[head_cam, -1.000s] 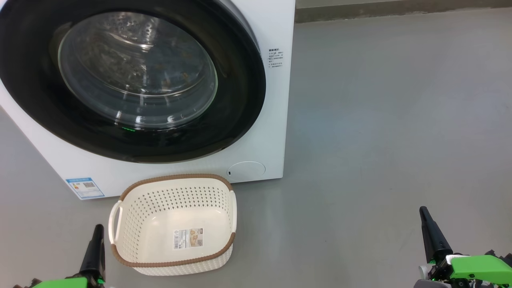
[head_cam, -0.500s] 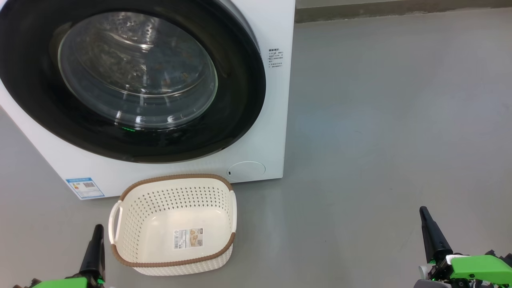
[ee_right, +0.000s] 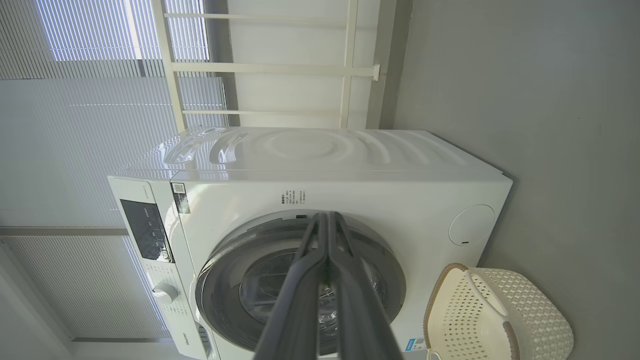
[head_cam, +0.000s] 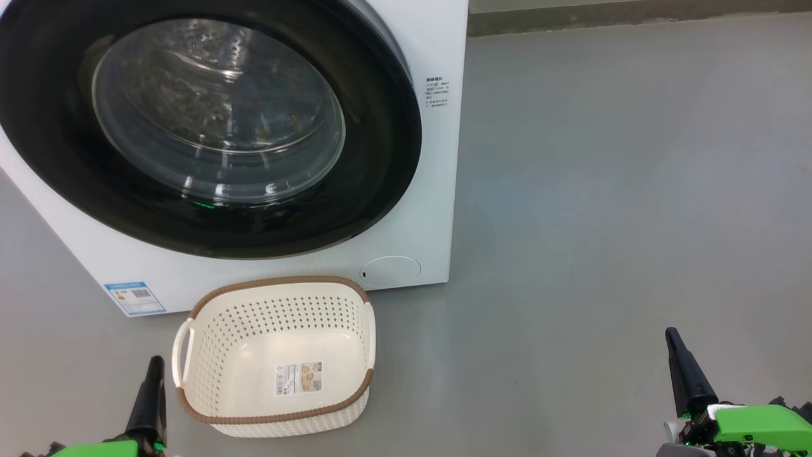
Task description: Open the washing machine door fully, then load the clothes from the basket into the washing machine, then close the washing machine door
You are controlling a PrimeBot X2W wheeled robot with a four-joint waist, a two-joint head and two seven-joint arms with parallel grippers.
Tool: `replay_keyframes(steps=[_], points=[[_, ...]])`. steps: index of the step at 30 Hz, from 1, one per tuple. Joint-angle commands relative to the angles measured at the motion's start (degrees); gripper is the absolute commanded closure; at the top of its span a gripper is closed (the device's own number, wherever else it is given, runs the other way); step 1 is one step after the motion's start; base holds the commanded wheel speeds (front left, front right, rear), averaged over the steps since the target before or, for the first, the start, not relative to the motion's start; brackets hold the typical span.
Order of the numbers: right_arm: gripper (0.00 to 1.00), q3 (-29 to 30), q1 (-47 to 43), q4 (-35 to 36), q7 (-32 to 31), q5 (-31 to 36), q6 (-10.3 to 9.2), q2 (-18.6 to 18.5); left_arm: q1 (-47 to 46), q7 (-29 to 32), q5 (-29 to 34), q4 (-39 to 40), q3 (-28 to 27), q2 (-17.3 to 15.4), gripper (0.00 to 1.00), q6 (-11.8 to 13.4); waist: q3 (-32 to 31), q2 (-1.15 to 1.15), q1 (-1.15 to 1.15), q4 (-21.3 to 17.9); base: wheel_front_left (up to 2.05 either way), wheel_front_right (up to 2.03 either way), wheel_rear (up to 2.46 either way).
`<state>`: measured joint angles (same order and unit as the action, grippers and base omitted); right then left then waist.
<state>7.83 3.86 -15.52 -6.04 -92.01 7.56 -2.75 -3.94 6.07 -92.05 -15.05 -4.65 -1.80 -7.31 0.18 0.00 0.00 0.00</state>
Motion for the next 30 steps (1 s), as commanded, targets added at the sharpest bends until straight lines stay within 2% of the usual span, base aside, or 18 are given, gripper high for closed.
replay_keyframes(steps=[1, 30], points=[[1.0, -1.38, 2.31, 1.5, -0.39, -0.22, -0.08, -0.22, -2.25, 0.41, -0.12, 1.01, -1.86, -1.13, 1.0, -0.18, 0.0, 0.0, 0.0, 0.0, 0.0, 0.0, 0.0], [1.0, -1.33, 2.32, 1.5, -0.43, -0.18, -0.08, -0.19, -2.25, 0.43, -0.1, 1.01, -1.89, -1.11, 1.0, -0.18, 0.0, 0.0, 0.0, 0.0, 0.0, 0.0, 0.0]])
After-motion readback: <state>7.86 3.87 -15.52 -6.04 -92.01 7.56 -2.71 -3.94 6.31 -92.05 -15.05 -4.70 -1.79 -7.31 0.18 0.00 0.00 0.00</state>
